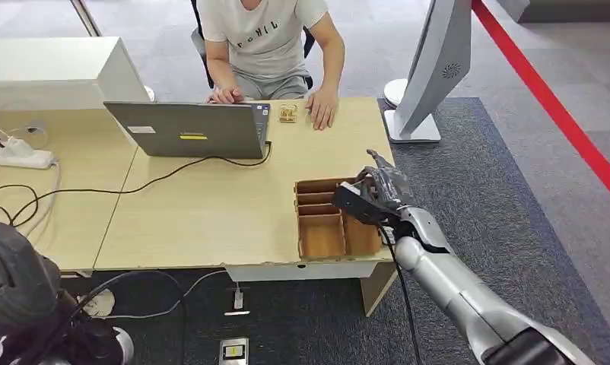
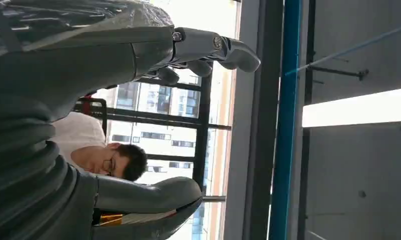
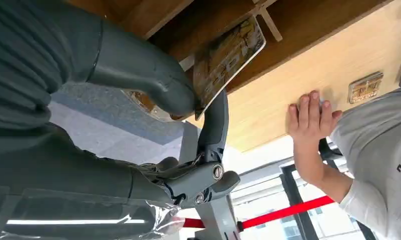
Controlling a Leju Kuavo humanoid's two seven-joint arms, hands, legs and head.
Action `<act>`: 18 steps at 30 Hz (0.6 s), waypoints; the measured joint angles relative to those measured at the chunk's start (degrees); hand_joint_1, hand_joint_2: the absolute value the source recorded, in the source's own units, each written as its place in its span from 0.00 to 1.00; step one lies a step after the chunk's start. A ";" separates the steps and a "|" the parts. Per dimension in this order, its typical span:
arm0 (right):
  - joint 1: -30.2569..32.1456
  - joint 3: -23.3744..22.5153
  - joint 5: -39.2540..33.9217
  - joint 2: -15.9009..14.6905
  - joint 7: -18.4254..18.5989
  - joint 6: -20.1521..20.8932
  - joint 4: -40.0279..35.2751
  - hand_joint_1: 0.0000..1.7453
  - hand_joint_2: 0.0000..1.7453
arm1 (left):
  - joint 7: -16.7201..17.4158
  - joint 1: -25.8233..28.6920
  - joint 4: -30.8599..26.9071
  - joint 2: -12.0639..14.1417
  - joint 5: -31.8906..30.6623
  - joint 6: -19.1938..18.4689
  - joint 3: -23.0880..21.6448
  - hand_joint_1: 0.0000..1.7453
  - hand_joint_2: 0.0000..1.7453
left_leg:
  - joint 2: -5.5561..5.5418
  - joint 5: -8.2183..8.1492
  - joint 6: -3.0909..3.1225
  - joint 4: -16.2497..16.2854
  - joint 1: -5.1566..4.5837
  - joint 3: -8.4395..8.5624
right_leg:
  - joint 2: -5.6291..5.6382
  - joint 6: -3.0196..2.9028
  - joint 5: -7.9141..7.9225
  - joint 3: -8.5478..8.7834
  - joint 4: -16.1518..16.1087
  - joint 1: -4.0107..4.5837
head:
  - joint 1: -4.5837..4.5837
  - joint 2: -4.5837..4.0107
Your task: Pass the card to the sensor for recognition and then transmit it.
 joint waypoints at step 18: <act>-3.18 -1.20 3.10 0.18 0.19 -5.64 -2.31 1.00 1.00 | 0.00 -1.93 0.06 0.00 1.46 0.00 -1.05 0.00 1.00 | 0.01 0.00 0.00 0.01 0.00 0.01 | 0.01 0.00 0.01 -0.02 0.00 0.00 | -0.02 0.00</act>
